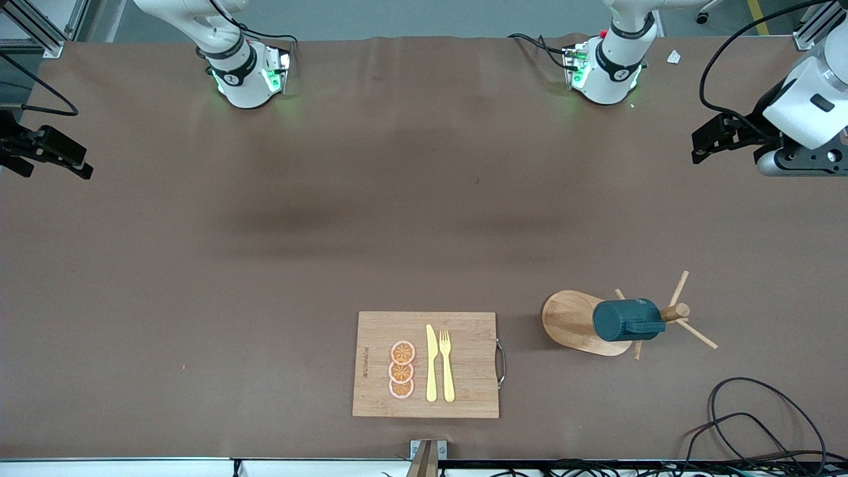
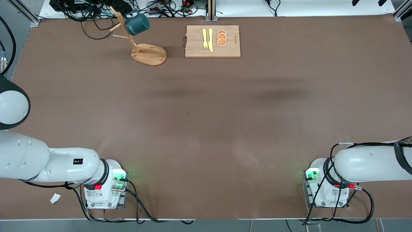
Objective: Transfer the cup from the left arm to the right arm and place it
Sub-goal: 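Reach the left gripper toward the teal mug on the wooden stand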
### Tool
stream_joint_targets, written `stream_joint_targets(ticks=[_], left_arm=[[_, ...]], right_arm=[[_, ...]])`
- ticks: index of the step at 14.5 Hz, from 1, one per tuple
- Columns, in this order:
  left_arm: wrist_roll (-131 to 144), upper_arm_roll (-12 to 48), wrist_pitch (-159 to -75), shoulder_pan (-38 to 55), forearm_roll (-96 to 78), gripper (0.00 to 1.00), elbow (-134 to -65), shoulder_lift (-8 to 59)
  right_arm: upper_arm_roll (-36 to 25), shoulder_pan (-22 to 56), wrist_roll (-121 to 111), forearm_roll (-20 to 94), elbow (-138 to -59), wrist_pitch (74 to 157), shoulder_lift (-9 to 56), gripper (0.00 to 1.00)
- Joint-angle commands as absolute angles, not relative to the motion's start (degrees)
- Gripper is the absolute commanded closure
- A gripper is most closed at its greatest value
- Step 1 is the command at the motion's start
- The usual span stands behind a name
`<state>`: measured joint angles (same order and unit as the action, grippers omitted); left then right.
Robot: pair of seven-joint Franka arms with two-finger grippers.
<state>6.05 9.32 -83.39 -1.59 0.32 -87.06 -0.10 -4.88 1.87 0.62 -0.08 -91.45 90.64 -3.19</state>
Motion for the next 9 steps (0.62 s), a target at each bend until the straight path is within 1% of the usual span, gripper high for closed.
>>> stream_joint_targets(ticks=[1,6,9], left_arm=[[5.1,9.4,-83.1,-1.9,0.5,0.00,-86.7,-0.7],[4.0,8.7,-83.2,-3.6,-0.1,0.00,-86.0,1.8],[1.9,8.7,-83.1,-4.3,-0.3,0.00,-83.6,3.5]], right_arm=[[-4.0,0.6,0.1,-0.7,-92.1,91.3,-3.8,0.00],[-4.0,0.4,0.1,-0.5,-92.1,91.3,-3.8,0.00],[-4.0,0.4,0.1,-0.4,-92.1,91.3,-3.8,0.00]])
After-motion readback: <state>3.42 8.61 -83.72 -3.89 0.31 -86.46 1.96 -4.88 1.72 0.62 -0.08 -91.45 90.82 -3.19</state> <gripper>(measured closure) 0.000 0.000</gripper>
